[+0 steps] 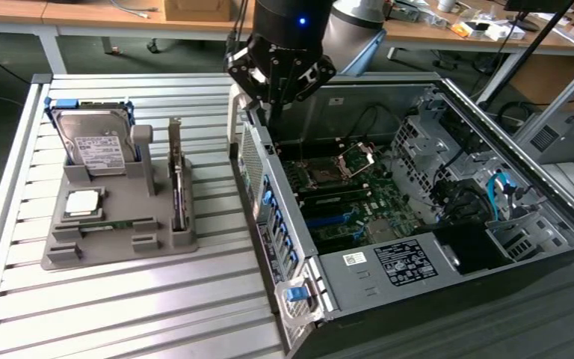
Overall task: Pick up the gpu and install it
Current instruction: 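Reach for the gpu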
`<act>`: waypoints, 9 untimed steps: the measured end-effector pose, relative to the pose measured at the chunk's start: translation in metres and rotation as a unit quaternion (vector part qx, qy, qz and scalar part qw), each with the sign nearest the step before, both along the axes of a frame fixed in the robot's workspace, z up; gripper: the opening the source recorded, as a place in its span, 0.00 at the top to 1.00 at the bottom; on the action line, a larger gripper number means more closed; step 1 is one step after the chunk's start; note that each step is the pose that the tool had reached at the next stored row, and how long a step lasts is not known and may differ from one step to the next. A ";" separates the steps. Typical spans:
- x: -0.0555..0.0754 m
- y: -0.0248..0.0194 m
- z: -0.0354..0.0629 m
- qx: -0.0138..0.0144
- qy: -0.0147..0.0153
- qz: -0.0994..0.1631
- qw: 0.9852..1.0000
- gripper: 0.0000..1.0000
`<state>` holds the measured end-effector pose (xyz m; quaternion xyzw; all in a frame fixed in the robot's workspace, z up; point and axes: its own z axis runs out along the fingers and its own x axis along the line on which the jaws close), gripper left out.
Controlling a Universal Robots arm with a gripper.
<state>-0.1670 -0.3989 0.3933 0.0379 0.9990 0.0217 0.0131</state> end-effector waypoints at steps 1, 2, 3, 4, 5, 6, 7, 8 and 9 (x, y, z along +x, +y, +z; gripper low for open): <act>0.000 0.0000 0.0000 0.000 0.000 0.000 1.000 0.87; 0.000 0.0000 0.0000 0.000 0.000 0.000 1.000 0.87; -0.001 0.0000 0.0000 0.000 0.000 0.000 1.000 0.87; -0.001 0.0000 0.0000 0.000 0.000 0.000 1.000 0.87; -0.001 0.0000 0.0000 0.000 0.000 0.000 1.000 0.87; -0.001 0.0000 -0.0001 0.000 0.000 0.000 1.000 0.87; -0.001 0.0000 -0.0001 0.000 0.000 0.000 1.000 0.87; -0.001 0.0000 -0.0001 0.000 0.000 0.000 1.000 0.87; -0.001 0.0000 -0.0002 0.000 0.000 0.000 1.000 0.87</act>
